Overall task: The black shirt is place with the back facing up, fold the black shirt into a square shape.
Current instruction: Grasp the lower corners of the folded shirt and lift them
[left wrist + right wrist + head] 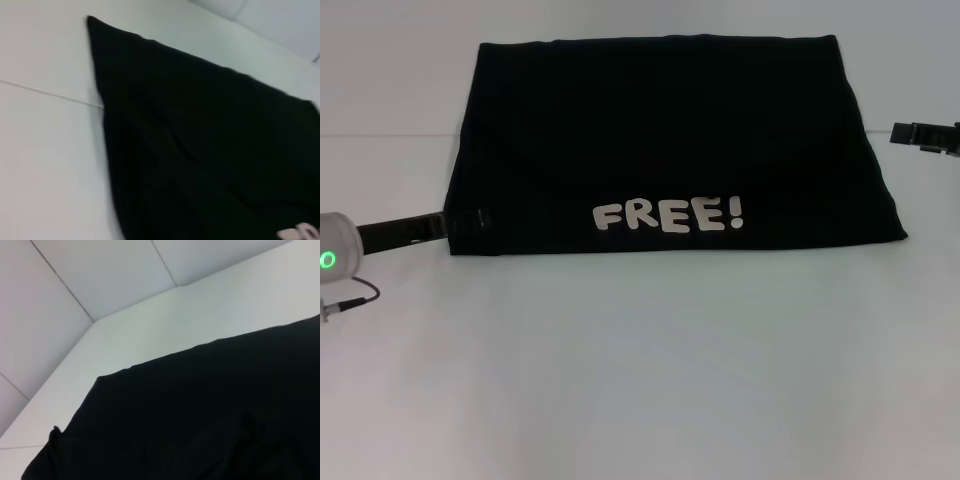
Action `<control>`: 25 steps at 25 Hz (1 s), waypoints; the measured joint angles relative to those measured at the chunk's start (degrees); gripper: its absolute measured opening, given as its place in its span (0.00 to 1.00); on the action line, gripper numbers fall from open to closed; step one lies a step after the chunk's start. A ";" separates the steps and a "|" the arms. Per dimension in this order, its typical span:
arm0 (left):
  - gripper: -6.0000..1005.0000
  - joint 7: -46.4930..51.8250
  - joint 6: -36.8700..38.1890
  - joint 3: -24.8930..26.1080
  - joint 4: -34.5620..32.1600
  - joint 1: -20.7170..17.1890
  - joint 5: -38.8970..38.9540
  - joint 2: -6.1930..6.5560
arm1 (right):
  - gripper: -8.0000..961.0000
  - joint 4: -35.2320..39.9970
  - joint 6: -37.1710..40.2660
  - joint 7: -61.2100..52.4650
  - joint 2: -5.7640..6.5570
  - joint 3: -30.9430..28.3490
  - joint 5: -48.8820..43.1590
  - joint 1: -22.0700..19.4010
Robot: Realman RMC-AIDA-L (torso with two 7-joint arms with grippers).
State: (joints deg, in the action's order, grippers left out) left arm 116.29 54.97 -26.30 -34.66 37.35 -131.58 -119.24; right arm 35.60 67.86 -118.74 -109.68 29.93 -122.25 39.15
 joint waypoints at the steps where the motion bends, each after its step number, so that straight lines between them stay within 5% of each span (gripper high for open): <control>1: 0.87 -0.09 -1.80 -0.82 0.50 0.24 0.00 -0.05 | 0.71 -0.01 -0.18 0.00 0.00 0.12 -0.08 0.08; 10: 0.87 -0.32 -9.31 -6.36 3.41 1.79 -0.08 -0.10 | 0.71 -0.09 -0.76 -0.04 0.00 0.10 -0.19 0.15; 25: 0.86 -0.30 -9.32 -8.39 3.81 1.77 -0.52 -0.35 | 0.71 -0.10 -1.28 -0.06 0.00 0.30 -0.19 0.13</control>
State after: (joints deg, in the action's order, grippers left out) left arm 115.99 45.65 -34.68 -30.84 39.11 -132.10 -119.59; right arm 35.51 66.59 -118.80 -109.68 30.23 -122.43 39.28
